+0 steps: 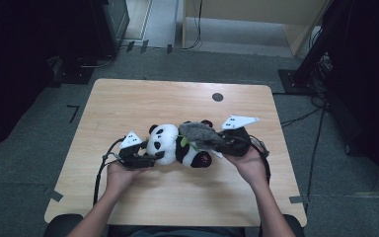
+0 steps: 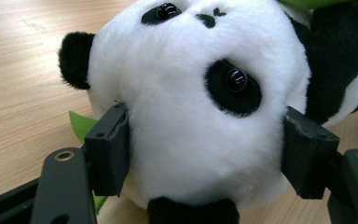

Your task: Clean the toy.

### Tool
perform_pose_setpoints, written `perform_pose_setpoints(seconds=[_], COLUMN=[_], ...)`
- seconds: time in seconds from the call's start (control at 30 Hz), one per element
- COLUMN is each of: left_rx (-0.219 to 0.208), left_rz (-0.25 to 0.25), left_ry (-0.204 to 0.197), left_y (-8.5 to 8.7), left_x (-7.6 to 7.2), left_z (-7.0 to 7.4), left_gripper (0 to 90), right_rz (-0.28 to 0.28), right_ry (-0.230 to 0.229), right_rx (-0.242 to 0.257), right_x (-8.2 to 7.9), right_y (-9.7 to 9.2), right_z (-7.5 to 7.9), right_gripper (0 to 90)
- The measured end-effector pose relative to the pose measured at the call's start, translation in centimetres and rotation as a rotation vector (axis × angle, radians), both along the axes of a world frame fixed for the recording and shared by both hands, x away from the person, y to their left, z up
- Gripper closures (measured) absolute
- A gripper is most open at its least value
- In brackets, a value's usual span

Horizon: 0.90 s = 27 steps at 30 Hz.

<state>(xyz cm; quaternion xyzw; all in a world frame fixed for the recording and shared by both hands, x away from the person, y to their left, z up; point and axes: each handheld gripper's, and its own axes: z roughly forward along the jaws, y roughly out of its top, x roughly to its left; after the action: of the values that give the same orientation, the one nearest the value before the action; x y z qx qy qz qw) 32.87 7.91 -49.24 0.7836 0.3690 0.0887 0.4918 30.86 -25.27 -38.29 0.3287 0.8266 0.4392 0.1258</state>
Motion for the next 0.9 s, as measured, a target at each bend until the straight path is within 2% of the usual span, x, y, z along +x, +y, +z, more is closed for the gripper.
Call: perform_pose_setpoints(seconds=[0.1, 0.17, 0.2, 0.27, 0.4, 0.63, 0.67, 0.73, 0.9], left_rx=[0.000, 0.000, -0.001, -0.006, -0.010, -0.003, -0.006, -0.006, 0.007], left_rz=[-0.001, -0.001, 0.000, 0.002, 0.009, 0.020, 0.025, 0.032, 0.028], left_ry=[0.003, 0.004, 0.004, 0.005, 0.013, 0.025, 0.025, 0.030, 0.028], left_y=[0.0, 0.0, 0.0, 0.1, 0.1, -0.1, -0.1, -0.2, -0.3], left_x=[0.0, 0.0, 0.0, 0.1, 0.1, 0.1, 0.1, 0.1, 0.2], left_z=[0.0, 0.0, 0.0, 0.0, 0.0, 0.0, 0.0, 0.1, 0.1], left_gripper=[28.6, 28.7, 28.9, 28.9, 29.6, 30.2, 29.9, 29.8, 29.9], right_rz=[0.064, 0.093, 0.102, 0.108, 0.126, 0.160, 0.168, 0.171, 0.190], right_ry=[0.001, 0.004, 0.018, 0.022, 0.028, 0.029, 0.020, 0.017, 0.043], right_rx=[-0.009, -0.022, -0.028, -0.034, -0.083, -0.121, -0.142, -0.149, -0.157], right_x=[-0.1, 0.0, 0.2, 0.3, 0.4, 0.4, 0.3, 0.3, 0.0], right_y=[3.1, 4.7, 6.3, 6.9, 8.6, 9.2, 9.0, 8.8, 7.5], right_z=[0.3, 0.0, -0.5, -0.8, -2.1, -4.0, -4.1, -4.2, -4.3], right_gripper=[74.5, 74.4, 74.4, 74.5, 74.5, 74.4, 74.5, 74.4, 74.8])
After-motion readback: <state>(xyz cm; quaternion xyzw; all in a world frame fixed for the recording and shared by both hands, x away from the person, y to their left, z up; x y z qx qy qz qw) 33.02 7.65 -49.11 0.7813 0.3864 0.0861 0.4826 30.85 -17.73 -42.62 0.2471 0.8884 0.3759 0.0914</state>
